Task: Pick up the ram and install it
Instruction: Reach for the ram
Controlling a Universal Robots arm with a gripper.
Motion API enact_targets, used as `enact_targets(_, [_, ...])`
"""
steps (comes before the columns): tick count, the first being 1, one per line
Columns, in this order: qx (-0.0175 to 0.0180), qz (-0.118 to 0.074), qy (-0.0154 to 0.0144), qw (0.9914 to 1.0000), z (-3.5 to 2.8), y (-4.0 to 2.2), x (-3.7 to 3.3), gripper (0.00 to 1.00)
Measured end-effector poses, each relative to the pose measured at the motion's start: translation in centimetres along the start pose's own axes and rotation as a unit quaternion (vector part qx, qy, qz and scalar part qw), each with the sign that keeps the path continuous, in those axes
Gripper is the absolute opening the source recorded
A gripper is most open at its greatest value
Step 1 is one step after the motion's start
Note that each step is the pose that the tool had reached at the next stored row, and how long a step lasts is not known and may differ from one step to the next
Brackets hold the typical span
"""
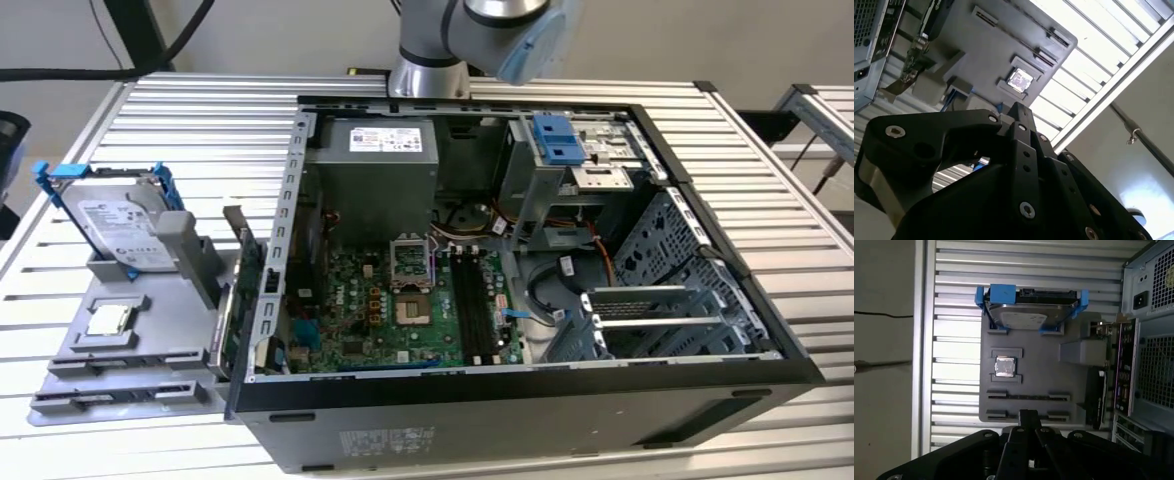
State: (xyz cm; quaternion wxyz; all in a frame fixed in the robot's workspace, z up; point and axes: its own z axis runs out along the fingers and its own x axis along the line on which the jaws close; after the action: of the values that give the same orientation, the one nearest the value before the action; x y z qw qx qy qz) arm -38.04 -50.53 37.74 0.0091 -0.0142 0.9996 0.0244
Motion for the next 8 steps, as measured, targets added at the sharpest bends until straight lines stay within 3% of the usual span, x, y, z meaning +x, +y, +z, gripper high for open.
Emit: enact_targets(8, [0.0001, 0.01, 0.0005, 0.99995, 0.2, -2.05, 0.06, 0.0])
